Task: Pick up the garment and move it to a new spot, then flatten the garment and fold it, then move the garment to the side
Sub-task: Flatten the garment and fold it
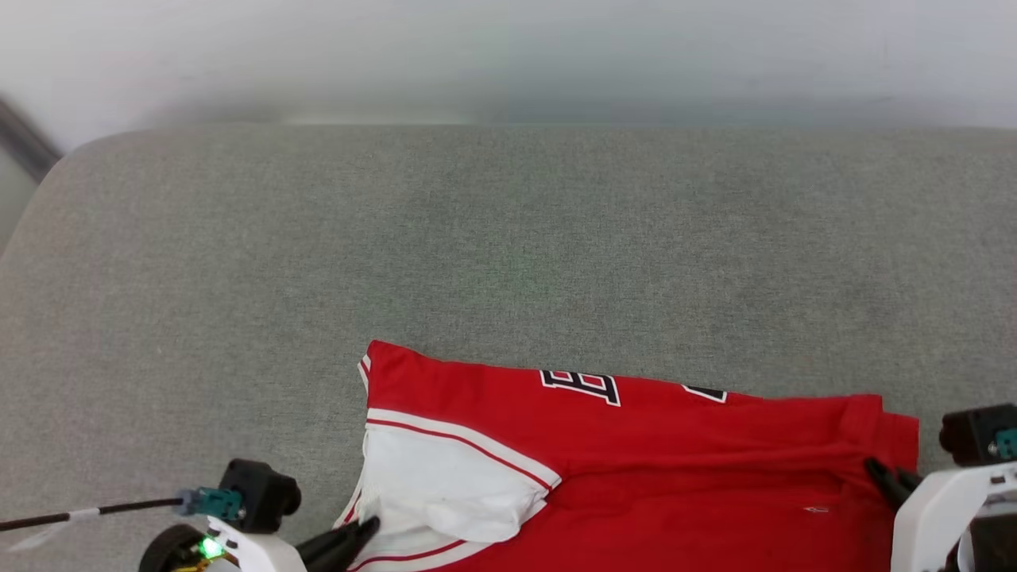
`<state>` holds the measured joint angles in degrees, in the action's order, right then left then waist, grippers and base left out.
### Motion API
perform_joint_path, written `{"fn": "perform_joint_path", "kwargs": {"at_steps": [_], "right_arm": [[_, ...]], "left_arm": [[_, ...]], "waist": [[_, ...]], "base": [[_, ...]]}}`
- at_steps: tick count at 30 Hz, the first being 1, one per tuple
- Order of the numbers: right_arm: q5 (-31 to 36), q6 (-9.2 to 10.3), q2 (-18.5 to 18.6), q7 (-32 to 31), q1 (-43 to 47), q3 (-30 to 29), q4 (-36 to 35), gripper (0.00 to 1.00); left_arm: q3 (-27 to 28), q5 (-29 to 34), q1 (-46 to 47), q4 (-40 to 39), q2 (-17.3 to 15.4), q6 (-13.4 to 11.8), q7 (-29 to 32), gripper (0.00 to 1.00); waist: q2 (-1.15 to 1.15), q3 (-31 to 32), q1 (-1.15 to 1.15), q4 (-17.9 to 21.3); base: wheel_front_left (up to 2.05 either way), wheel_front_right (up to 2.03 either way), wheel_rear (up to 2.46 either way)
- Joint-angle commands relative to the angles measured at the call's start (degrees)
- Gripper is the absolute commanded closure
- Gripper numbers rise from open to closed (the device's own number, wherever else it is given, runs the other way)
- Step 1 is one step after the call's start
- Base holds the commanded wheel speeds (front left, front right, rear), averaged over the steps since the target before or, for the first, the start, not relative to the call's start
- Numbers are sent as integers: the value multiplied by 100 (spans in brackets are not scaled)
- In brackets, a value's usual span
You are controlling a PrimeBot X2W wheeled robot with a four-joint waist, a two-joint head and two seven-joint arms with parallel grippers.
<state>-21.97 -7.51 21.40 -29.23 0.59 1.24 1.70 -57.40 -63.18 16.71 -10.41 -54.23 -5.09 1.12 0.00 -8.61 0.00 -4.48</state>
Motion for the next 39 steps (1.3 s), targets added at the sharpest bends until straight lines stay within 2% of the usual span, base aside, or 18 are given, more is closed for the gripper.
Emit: {"fn": "perform_joint_path", "kwargs": {"at_steps": [1,15,16,17,18,19,24,27,32,35,36,38,39], "right_arm": [[37,4,-3,-7,184,26,-38,100],[257,4,180,-71,487,394,195,100],[199,4,187,-120,478,464,227,83],[125,4,188,-169,483,515,255,0],[80,4,195,-177,475,544,248,0],[40,3,235,-193,468,595,205,0],[-106,4,400,-230,421,565,-37,0],[-256,3,408,-322,346,400,-350,0],[-420,3,228,-586,304,-12,-919,0],[-529,3,-103,-773,411,-412,-1188,0],[-529,3,-103,-773,411,-412,-1188,0],[-467,4,-218,-826,520,-617,-1193,0],[-355,3,-461,-844,620,-874,-1125,0]], "left_arm": [[-55,-65,-113,103,110,48,-14,100],[-420,123,-148,950,514,236,73,100],[-412,163,-131,1008,543,215,24,100],[-397,195,-119,1060,572,197,-38,95],[-399,226,-129,1122,592,198,-91,24],[-411,238,-152,1165,616,213,-119,0],[-369,238,-200,1176,716,234,-297,0],[-246,337,-157,1077,716,181,-608,0],[295,439,-179,822,763,-136,-1436,0],[1420,668,-439,706,1040,-515,-1631,0],[1420,668,-439,706,1040,-515,-1631,0],[2271,1039,-796,542,1412,-619,-1634,0],[3436,1838,-1391,308,1888,-546,-1627,0]], "waist": [[0,27,0,14],[0,33,0,57],[0,37,0,55],[0,59,0,54],[0,97,0,52],[0,139,0,49],[0,311,0,44],[0,419,0,40],[0,528,0,25],[0,561,0,11],[0,561,0,11],[0,557,0,-5],[0,524,0,-14]], "base": [[0,0,0],[0,0,0],[0,0,0],[0,0,0],[0,0,0],[0,0,0],[0,0,0],[0,0,0],[0,0,0],[0,0,0],[0,0,0],[0,0,0],[0,0,0]]}}
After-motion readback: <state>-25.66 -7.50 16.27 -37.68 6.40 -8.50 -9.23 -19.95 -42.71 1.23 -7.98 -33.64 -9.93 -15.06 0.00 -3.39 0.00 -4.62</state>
